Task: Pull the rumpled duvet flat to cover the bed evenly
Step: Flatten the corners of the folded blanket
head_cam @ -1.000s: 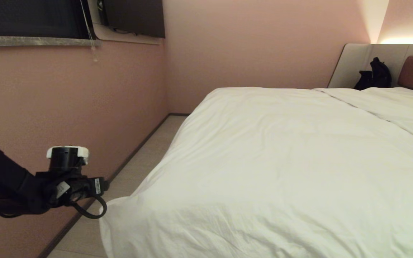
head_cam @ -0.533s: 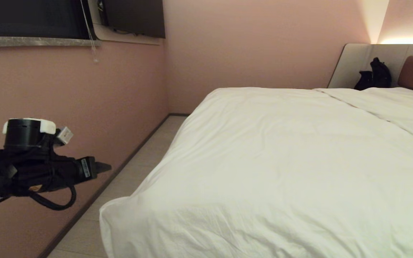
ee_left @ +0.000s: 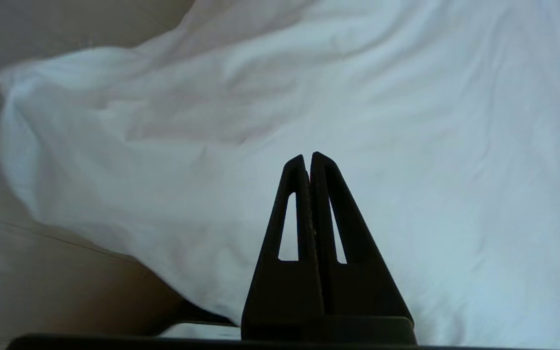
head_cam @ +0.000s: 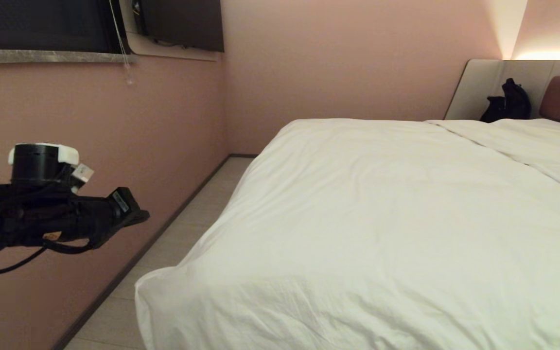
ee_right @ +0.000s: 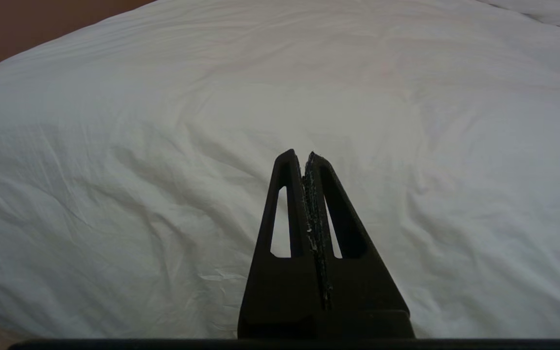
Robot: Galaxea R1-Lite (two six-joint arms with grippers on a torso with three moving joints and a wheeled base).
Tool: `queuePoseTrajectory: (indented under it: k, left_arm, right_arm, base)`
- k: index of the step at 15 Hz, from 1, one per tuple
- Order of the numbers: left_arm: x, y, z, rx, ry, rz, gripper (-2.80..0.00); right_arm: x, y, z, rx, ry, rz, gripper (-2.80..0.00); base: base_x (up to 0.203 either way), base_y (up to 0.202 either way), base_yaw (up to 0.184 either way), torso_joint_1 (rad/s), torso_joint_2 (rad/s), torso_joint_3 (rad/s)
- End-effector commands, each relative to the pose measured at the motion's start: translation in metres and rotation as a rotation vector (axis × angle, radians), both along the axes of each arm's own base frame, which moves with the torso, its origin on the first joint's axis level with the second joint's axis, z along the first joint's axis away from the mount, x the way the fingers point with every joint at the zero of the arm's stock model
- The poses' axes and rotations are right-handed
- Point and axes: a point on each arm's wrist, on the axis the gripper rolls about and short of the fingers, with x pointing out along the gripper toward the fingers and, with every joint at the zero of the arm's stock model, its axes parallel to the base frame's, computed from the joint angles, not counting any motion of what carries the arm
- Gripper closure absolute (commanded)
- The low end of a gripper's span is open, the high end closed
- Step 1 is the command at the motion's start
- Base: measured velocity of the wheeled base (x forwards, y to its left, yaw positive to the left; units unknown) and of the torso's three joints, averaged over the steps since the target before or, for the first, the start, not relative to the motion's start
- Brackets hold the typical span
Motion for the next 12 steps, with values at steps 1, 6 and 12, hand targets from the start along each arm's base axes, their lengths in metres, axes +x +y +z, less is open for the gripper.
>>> queuePoseTrajectory:
  k: [1,6,12]
  left_arm:
    - [0.022,0.005,-0.014,-0.062,0.077,0.057,0.0]
    - [0.051,0.029,-0.034,-0.161,0.232,0.2,0.0]
    - [0.074,0.051,-0.073,-0.161,0.454,0.303,0.0]
  right_arm:
    - [0.0,0.0,0.0,-0.001,0.001,0.001,0.0]
    - [0.0,0.0,0.0,-0.001,0.001,0.001,0.0]
    - [0.0,0.0,0.0,-0.001,0.001,0.001,0.0]
  base:
    - [0.0,0.0,0.0,0.0,0.0,0.0]
    - [0.0,0.0,0.0,0.0,0.0,0.0]
    - [0.0,0.0,0.0,0.0,0.0,0.0]
